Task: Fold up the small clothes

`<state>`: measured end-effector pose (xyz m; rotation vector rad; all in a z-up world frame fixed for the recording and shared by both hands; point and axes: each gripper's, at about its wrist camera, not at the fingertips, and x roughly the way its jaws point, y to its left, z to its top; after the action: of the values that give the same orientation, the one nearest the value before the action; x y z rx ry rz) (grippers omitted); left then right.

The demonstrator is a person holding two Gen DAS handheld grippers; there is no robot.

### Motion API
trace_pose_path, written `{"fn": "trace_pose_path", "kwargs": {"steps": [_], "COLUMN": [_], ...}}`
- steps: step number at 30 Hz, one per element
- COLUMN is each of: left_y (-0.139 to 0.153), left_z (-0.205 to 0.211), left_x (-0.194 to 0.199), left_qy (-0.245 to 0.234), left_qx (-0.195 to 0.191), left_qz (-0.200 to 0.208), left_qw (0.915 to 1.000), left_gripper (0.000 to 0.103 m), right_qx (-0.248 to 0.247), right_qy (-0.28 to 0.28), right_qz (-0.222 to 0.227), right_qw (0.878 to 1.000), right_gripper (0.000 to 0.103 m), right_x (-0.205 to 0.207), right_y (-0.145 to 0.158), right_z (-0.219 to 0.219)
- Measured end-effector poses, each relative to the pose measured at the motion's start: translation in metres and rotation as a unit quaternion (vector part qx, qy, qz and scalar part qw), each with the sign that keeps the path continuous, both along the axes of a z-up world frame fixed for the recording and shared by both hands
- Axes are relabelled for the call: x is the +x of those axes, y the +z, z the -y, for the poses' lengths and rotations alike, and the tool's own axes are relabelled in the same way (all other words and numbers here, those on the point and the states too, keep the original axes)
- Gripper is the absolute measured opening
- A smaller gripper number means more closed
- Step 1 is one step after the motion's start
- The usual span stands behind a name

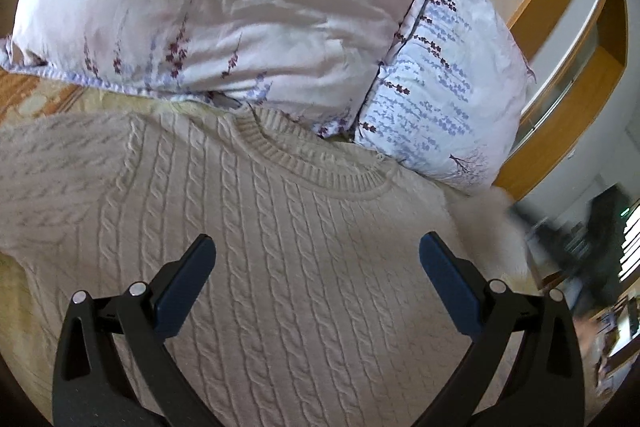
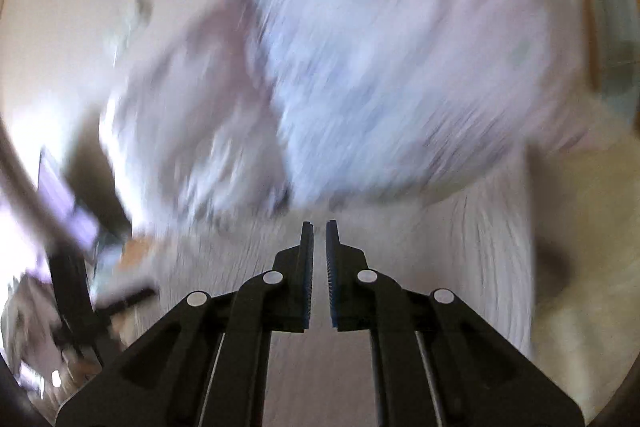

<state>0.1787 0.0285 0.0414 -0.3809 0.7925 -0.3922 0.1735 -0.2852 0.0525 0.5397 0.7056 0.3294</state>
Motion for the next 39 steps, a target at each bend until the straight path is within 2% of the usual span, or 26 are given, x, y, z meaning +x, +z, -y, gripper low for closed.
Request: {"fn": "trace_pose_path", "kwargs": {"steps": [3,5,7,8,9,10,12,14,15,18,20,23,24,25,26,27,30,34,39], "left_y": [-0.001,0.000,0.002,0.003,0.003,0.003,0.002,-0.001,-0.002,-0.005,-0.005,-0.005,-0.005,-0.004,-0.004,-0.004,-0.003,-0.002,-0.002], "left_z": [0.002,-0.001,-0.003,-0.004,-0.005,-0.005,-0.006,-0.005,-0.004,-0.002,0.000,0.001,0.001,0.001,0.001,0.001,0.002,0.000,-0.004], "left_x": [-0.002,-0.005,-0.007,-0.008,-0.008,-0.007,-0.005,-0.004,-0.003,-0.004,-0.006,-0.007,-0.008,-0.008,-0.009,-0.010,-0.011,-0.012,-0.015], "left_qy": [-0.006,-0.009,-0.009,-0.009,-0.008,-0.008,-0.009,-0.010,-0.011,-0.015,-0.018,-0.022,-0.023,-0.024,-0.025,-0.026,-0.027,-0.026,-0.024], "left_qx": [-0.003,-0.009,-0.009,-0.006,-0.007,-0.009,-0.015,-0.018,-0.018,-0.018,-0.012,-0.007,-0.008,-0.008,-0.007,-0.006,-0.001,-0.011,-0.028], "left_qz": [-0.008,-0.008,-0.003,-0.001,-0.001,-0.002,-0.006,-0.011,-0.013,-0.020,-0.019,-0.016,-0.016,-0.016,-0.014,-0.013,-0.011,-0.010,-0.012], "left_qw": [0.9999,0.9999,0.9999,0.9999,0.9999,0.9999,0.9998,0.9997,0.9997,0.9995,0.9996,0.9996,0.9996,0.9996,0.9995,0.9996,0.9996,0.9995,0.9992], "left_gripper": [0.101,0.101,0.101,0.101,0.101,0.101,0.101,0.101,0.101,0.101,0.101,0.101,0.101,0.101,0.101,0.101,0.101,0.101,0.101], "right_qx": [0.012,0.036,0.072,0.087,0.109,0.124,0.183,0.237,0.245,0.118,0.110,0.110,0.111,0.117,0.121,0.116,0.121,0.177,0.261], "right_qy": [0.017,0.006,-0.023,-0.038,-0.067,-0.089,-0.127,-0.149,-0.168,-0.195,-0.177,-0.163,-0.155,-0.144,-0.133,-0.126,-0.118,-0.085,-0.017], "right_qz": [-0.057,-0.066,-0.048,-0.042,-0.036,-0.034,-0.045,-0.067,-0.085,-0.103,-0.129,-0.161,-0.167,-0.166,-0.161,-0.150,-0.104,-0.033,0.026], "right_qw": [0.998,0.997,0.996,0.995,0.991,0.988,0.974,0.958,0.951,0.968,0.969,0.967,0.967,0.968,0.970,0.974,0.980,0.980,0.965], "right_gripper": [0.007,0.008,0.022,0.045,0.060,0.060,0.060,0.059,0.058,0.057,0.056,0.047,0.033,0.025,0.010,0.007,0.007,0.007,0.007], "right_x": [0.007,-0.002,-0.020,-0.025,-0.037,-0.043,-0.051,-0.051,-0.051,-0.040,-0.030,-0.021,-0.020,-0.020,-0.020,-0.021,-0.029,-0.031,-0.022], "right_y": [-0.028,-0.028,-0.018,-0.018,-0.016,-0.016,-0.021,-0.034,-0.040,-0.036,-0.047,-0.066,-0.074,-0.077,-0.077,-0.074,-0.049,-0.005,0.036], "right_z": [-0.016,-0.008,0.017,0.030,0.048,0.060,0.099,0.118,0.130,0.123,0.116,0.113,0.110,0.107,0.103,0.099,0.093,0.080,0.044]}}
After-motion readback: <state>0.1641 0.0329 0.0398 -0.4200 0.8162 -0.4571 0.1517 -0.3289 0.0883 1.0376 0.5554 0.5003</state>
